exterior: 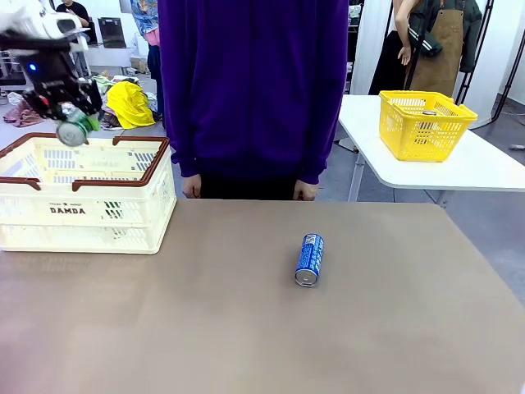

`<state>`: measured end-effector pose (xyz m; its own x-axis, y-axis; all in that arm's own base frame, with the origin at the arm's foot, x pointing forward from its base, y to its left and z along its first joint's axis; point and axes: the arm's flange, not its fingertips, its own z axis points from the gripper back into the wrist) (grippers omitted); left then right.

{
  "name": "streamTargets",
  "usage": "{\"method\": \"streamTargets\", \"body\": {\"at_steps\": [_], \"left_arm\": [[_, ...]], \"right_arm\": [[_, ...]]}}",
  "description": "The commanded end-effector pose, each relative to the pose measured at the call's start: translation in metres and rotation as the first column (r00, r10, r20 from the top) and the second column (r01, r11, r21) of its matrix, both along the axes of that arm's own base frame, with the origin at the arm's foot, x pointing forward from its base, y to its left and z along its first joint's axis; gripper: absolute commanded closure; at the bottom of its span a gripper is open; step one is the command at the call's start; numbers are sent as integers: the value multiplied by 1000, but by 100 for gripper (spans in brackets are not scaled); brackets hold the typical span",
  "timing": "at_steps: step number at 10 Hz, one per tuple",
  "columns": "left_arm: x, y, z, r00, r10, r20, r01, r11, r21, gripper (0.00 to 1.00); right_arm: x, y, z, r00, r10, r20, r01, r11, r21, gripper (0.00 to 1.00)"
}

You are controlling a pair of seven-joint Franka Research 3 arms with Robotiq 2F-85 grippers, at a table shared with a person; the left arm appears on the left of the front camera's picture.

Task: Place the drinks into the Shopping basket.
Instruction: Pick up one drink and place it into the Shopping basket.

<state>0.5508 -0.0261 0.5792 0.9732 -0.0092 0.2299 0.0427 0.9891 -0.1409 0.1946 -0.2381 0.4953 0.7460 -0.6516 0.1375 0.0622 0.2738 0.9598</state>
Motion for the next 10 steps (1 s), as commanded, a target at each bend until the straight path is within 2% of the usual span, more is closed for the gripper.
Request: {"method": "streamTargets", "body": {"at_steps": [1, 4, 6, 10], "left_arm": [[7, -2, -29, 1000, 2, 27, -4, 997, 77, 100], [8, -8, -75, 1000, -27, -15, 29, 992, 123, 100], [10, -13, -103, 1000, -22, -9, 23, 985, 173, 100], [20, -14, -132, 1000, 12, -17, -9, 984, 180, 100]], "right_arm": [[2, -1, 2, 999, 2, 37, -2, 1000, 1, 0], [2, -1, 2, 999, 2, 37, -2, 1000, 1, 0], [2, -1, 2, 999, 2, 37, -2, 1000, 1, 0], [2, -1, 2, 999, 2, 37, -2, 1000, 1, 0]]}}
